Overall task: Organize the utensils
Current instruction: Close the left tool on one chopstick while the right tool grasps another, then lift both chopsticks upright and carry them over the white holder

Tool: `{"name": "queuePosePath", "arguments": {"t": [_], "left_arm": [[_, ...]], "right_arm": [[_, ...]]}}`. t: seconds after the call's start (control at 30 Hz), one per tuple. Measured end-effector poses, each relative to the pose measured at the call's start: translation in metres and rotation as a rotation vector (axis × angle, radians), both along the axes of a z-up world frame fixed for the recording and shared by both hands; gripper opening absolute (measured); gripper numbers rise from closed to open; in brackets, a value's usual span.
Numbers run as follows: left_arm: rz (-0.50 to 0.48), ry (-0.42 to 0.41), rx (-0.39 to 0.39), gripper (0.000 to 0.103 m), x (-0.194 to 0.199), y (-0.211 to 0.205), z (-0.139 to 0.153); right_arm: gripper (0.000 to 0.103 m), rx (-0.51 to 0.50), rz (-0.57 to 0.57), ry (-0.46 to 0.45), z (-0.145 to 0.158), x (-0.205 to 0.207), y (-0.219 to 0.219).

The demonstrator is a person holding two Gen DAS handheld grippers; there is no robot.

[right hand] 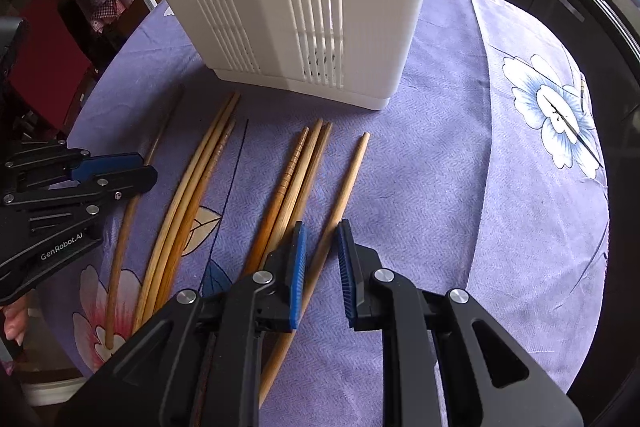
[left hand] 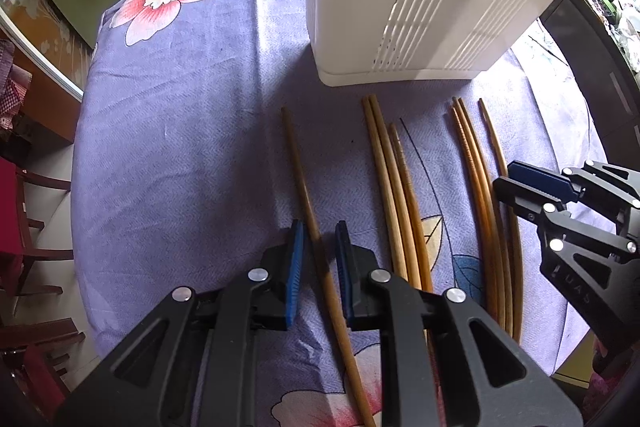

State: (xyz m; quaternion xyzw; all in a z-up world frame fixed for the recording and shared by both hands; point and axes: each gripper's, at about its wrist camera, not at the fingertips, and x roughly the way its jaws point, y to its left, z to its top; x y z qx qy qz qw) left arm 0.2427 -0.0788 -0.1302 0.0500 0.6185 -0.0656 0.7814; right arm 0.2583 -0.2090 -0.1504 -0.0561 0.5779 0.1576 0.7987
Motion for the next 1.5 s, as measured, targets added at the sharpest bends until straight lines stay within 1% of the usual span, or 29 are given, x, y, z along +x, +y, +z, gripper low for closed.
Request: {"name": "queuePosePath", "arguments": {"t": [0.03, 0.07, 0.17, 0.27, 0.37, 0.5, 0.63, 0.8, 1.0, 1.17, 1.5], "left_arm": [[-0.001, 0.0, 0.003, 0.017, 0.0, 0.0, 0.0], [0.0, -0.001, 0.006, 0.017, 0.0, 0.0, 0.0], [0.0, -0.007, 0.01, 0.017, -0.002, -0.002, 0.0], [0.015, -0.016, -0.001, 0.008, -0.003, 0.0, 0.001], [0.023, -0.014, -0.022, 0.007, -0.003, 0.004, 0.003], [0.028, -0.051, -0.033, 0.007, -0.007, 0.006, 0.014], [0.024, -0.116, -0.041, 0.006, -0.014, 0.009, 0.036], [0.004, -0.208, -0.069, 0.006, -0.031, 0.011, 0.072], [-0.011, -0.292, -0.099, 0.006, -0.049, 0.016, 0.111], [-0.019, -0.319, -0.106, 0.006, -0.059, 0.017, 0.128], [-0.035, -0.338, -0.108, 0.006, -0.072, 0.015, 0.138]], "right_arm": [[0.015, -0.005, -0.001, 0.001, 0.0, 0.002, 0.001], [0.012, -0.012, -0.001, -0.002, 0.0, 0.002, 0.002], [0.01, 0.0, -0.008, -0.007, -0.001, -0.003, -0.003], [0.007, 0.031, -0.024, -0.012, 0.0, -0.009, -0.012], [0.007, 0.073, -0.035, -0.028, 0.009, -0.014, -0.023], [0.007, 0.118, -0.041, -0.087, 0.035, -0.023, -0.035], [0.007, 0.169, -0.051, -0.153, 0.065, -0.035, -0.05], [0.007, 0.215, -0.054, -0.239, 0.101, -0.056, -0.064], [0.007, 0.25, -0.046, -0.309, 0.133, -0.084, -0.075], [0.007, 0.26, -0.041, -0.331, 0.141, -0.101, -0.073], [0.007, 0.272, -0.044, -0.37, 0.146, -0.11, -0.079]]}}
